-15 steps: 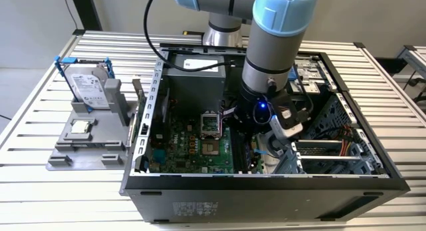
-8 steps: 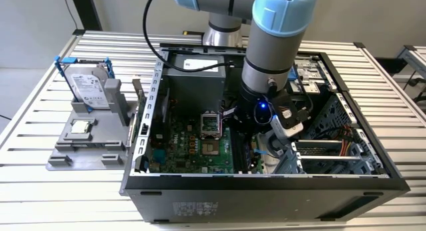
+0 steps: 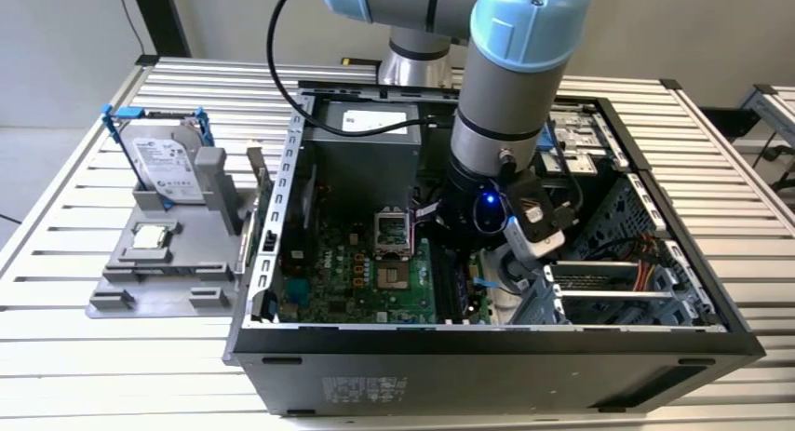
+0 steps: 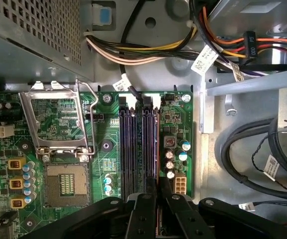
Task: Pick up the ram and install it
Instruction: 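Insert the ram into the slot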
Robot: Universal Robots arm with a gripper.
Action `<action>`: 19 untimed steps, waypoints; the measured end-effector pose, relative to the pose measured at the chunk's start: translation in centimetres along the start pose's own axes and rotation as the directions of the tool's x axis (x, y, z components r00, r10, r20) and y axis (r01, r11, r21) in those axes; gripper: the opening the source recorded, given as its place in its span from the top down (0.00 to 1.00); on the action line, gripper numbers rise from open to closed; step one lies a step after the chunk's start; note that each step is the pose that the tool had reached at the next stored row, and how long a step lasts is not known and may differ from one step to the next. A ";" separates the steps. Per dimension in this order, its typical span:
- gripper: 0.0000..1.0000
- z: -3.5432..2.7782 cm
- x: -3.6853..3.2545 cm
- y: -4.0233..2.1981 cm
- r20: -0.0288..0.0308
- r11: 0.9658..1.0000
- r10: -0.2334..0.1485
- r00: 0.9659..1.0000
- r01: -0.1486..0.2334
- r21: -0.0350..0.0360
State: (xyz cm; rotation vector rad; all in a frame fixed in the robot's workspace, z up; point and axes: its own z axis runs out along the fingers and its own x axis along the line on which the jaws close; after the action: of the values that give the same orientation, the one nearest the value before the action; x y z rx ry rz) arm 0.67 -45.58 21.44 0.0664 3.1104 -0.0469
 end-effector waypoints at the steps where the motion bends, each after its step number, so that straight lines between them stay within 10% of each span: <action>1: 1.00 0.00 0.00 0.00 0.000 1.000 0.000 1.000 0.000 0.000; 6: 1.00 0.00 0.00 0.00 -0.001 1.000 0.000 1.000 0.000 0.000; 7: 0.00 0.00 0.00 0.00 -0.002 1.000 0.000 1.000 0.000 0.000; 19: 0.00 -1.09 -0.04 -0.03 -0.002 1.000 0.000 1.000 0.000 0.001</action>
State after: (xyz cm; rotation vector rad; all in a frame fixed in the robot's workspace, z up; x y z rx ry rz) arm 0.67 -45.58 22.53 0.0668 3.1127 -0.0481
